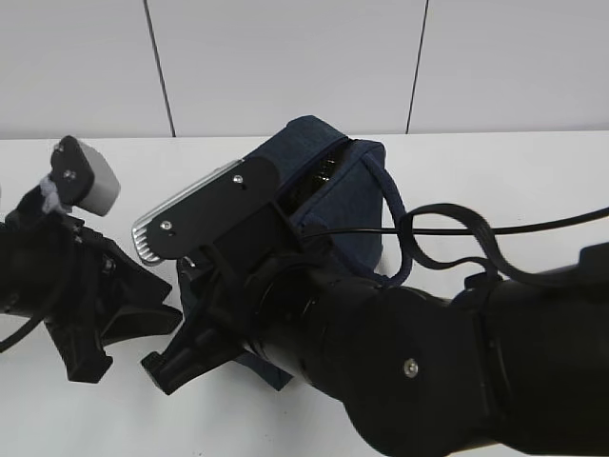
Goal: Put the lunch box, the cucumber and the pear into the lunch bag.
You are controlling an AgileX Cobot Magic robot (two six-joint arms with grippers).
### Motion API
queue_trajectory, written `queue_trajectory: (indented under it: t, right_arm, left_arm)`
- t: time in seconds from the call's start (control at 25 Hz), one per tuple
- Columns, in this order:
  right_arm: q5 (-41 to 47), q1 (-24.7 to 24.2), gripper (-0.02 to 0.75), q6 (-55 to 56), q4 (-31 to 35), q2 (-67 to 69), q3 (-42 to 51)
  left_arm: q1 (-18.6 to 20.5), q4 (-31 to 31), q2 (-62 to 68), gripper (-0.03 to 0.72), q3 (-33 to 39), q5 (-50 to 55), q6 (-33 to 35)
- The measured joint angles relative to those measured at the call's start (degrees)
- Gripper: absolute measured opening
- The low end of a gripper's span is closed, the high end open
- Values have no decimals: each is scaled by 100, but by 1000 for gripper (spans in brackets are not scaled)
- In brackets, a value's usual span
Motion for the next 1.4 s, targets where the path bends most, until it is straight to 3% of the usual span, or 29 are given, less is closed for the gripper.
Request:
queue_trajectory:
  t: [0.56,0.76,1.0,1.08,1.24,1.4]
  right_arm:
    - [-12,0,0,0,42,0,0]
    - [-12,0,0,-9,42,0,0]
    - [-12,0,0,-9,42,0,0]
    - [-12,0,0,-9,50,0,0]
    - [-20,0,0,-9,54,0,0]
    - [-107,0,0,-9,63,0,0]
  left_arm:
    - [7,-663,508,241,0,-260,1032]
    - [7,-1166,575,241,-25,-282,1557]
    - [7,-1211,767,241,-286,-93,1620]
    - [7,-1204,867,216,-319,27,1620]
    - [7,-1200,981,49,-335,154,1620]
    - [7,-1200,980,18,-336,154,1620]
